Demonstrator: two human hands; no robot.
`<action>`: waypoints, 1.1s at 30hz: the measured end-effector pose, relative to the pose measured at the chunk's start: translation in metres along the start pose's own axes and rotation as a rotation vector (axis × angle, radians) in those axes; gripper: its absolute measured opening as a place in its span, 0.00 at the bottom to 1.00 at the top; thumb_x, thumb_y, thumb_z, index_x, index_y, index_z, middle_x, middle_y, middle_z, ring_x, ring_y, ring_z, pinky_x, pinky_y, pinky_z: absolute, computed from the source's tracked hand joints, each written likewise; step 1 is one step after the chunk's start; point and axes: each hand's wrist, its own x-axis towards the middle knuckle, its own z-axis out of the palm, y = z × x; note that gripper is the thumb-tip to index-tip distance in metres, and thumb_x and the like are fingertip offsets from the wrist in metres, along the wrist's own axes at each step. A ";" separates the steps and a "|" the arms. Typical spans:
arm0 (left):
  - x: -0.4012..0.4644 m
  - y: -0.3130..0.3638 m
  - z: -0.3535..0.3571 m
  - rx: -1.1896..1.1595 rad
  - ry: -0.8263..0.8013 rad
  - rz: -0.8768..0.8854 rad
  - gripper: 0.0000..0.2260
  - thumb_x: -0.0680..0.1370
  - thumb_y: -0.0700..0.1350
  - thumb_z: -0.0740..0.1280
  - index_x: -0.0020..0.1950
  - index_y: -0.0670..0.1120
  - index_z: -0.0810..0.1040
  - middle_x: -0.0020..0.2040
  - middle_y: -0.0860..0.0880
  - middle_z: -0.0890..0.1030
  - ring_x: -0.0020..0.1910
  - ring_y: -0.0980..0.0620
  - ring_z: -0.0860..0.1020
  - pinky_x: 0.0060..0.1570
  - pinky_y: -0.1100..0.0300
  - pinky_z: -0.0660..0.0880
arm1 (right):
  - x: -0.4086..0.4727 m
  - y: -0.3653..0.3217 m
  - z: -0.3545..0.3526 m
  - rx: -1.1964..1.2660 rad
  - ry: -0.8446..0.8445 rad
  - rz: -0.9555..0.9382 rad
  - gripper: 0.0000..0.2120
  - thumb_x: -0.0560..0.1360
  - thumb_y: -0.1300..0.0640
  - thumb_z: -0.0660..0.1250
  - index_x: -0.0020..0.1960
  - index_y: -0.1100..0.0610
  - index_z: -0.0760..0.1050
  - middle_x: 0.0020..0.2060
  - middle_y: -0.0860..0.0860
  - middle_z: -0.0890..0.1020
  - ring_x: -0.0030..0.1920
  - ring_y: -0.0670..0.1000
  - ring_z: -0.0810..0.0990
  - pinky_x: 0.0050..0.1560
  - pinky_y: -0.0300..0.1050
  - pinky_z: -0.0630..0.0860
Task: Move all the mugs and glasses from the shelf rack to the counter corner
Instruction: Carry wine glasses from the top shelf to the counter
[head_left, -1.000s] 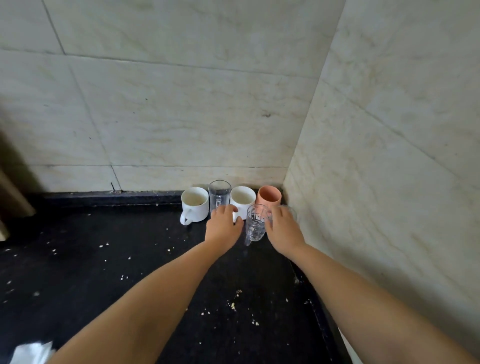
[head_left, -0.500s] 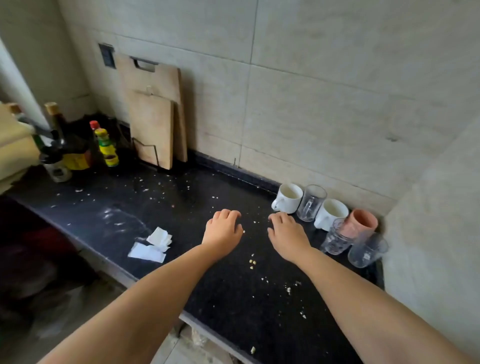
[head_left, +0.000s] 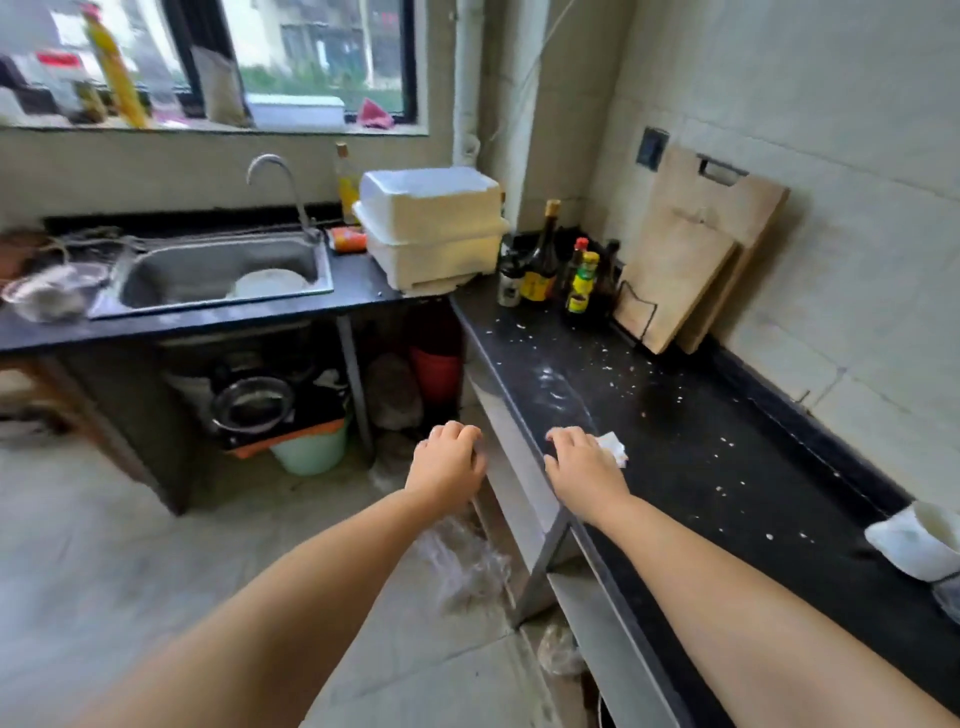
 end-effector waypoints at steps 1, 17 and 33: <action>-0.009 -0.022 -0.011 0.005 0.020 -0.037 0.16 0.78 0.48 0.59 0.64 0.47 0.73 0.63 0.47 0.74 0.64 0.45 0.70 0.60 0.52 0.69 | 0.007 -0.025 0.002 0.002 -0.006 -0.047 0.18 0.81 0.51 0.53 0.69 0.56 0.65 0.66 0.55 0.70 0.64 0.57 0.71 0.61 0.53 0.70; -0.184 -0.400 -0.232 0.118 0.245 -0.546 0.16 0.79 0.50 0.58 0.64 0.49 0.73 0.63 0.48 0.74 0.64 0.47 0.70 0.62 0.53 0.69 | 0.044 -0.518 0.076 -0.016 0.023 -0.674 0.19 0.80 0.49 0.55 0.68 0.54 0.66 0.64 0.53 0.72 0.63 0.56 0.72 0.59 0.50 0.70; -0.136 -0.615 -0.372 0.158 0.404 -0.633 0.14 0.81 0.50 0.55 0.61 0.50 0.75 0.61 0.49 0.75 0.62 0.49 0.72 0.63 0.52 0.68 | 0.179 -0.788 0.079 0.035 0.076 -0.914 0.17 0.80 0.49 0.55 0.66 0.53 0.68 0.62 0.53 0.74 0.62 0.55 0.74 0.60 0.51 0.72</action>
